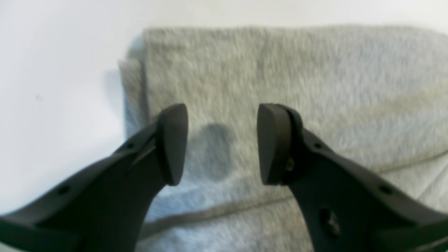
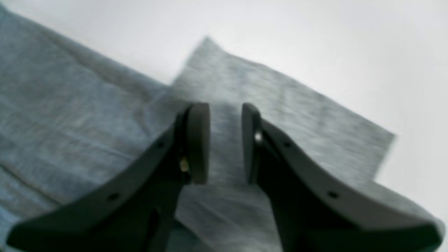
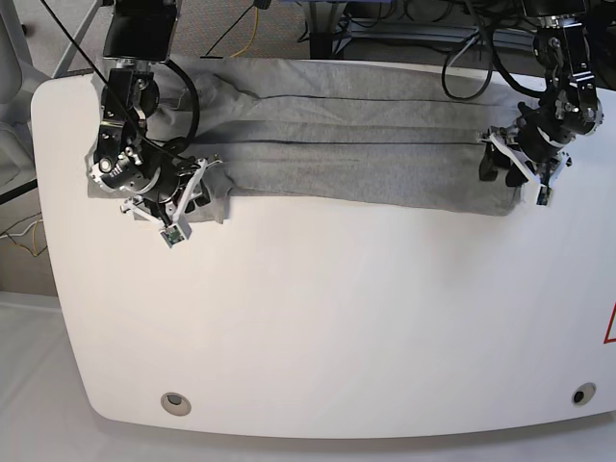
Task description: Fold the T-shirt properly
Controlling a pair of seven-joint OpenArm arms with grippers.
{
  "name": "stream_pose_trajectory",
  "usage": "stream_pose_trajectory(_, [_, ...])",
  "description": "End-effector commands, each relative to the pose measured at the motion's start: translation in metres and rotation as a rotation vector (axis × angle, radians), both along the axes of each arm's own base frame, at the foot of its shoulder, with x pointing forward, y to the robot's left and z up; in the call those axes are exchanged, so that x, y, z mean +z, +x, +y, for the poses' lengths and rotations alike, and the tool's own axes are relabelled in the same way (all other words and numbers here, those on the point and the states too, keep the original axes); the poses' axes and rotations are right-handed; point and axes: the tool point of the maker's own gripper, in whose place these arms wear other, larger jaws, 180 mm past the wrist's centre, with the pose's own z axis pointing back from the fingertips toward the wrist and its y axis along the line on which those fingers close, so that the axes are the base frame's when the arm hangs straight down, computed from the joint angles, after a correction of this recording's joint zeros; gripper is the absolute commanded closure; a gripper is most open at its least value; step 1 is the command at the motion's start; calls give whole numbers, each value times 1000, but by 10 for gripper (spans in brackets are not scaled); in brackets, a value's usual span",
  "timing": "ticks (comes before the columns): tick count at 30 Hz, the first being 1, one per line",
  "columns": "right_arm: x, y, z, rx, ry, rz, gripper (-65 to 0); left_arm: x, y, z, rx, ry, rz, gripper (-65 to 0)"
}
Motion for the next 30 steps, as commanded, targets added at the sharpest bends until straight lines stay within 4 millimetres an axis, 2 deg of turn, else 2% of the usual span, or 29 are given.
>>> stream_pose_trajectory(1, [17,13,-12,-28,-3,-64,-152,22,13,0,-15,6,-75,-291])
stream_pose_trajectory(7, [32,24,-41,-112,-10,-107,-152,27,14,-2,-23,11,-91,-291])
stream_pose_trajectory(12, [37,29,-72,-157,-43,-109,-154,27,14,-1,-22,12,-90,-291])
stream_pose_trajectory(18, [31,34,-100,-204,-57,-75,-154,27,14,-1,-22,12,-90,-291])
stream_pose_trajectory(23, [26,35,-114,-229,-57,-50,-155,27,14,-1,-22,12,-90,-291])
stream_pose_trajectory(30, [18,38,-117,-243,-33,-40,-169,27,14,-1,-21,12,-90,-291])
